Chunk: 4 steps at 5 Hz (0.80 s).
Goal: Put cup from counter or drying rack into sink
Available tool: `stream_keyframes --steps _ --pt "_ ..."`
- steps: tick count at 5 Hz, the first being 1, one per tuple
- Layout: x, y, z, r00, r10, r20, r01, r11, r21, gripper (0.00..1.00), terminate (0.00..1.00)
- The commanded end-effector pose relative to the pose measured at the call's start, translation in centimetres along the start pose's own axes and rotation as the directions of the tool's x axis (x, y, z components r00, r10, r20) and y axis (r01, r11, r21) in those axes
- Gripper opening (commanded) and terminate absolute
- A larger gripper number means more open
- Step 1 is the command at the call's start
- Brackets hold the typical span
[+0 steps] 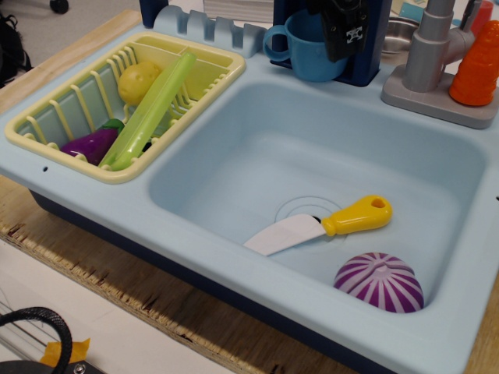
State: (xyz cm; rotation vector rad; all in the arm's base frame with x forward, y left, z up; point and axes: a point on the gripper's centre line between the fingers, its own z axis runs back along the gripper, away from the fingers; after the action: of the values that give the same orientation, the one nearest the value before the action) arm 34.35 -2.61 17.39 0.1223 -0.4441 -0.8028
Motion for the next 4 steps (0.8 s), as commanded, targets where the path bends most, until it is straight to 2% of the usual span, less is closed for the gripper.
stream_keyframes --steps 1,2,4 --pt "-0.2 0.9 -1.2 0.997 0.057 -0.045 -0.060 0.997 -0.051 1.00 0.00" --pt "0.0 0.7 -2.4 0.991 0.086 -0.105 -0.095 0.991 -0.093 0.00 0.00" --pt "-0.9 -0.4 -0.2 0.978 0.150 -0.143 -0.156 0.987 -0.034 0.00 0.00"
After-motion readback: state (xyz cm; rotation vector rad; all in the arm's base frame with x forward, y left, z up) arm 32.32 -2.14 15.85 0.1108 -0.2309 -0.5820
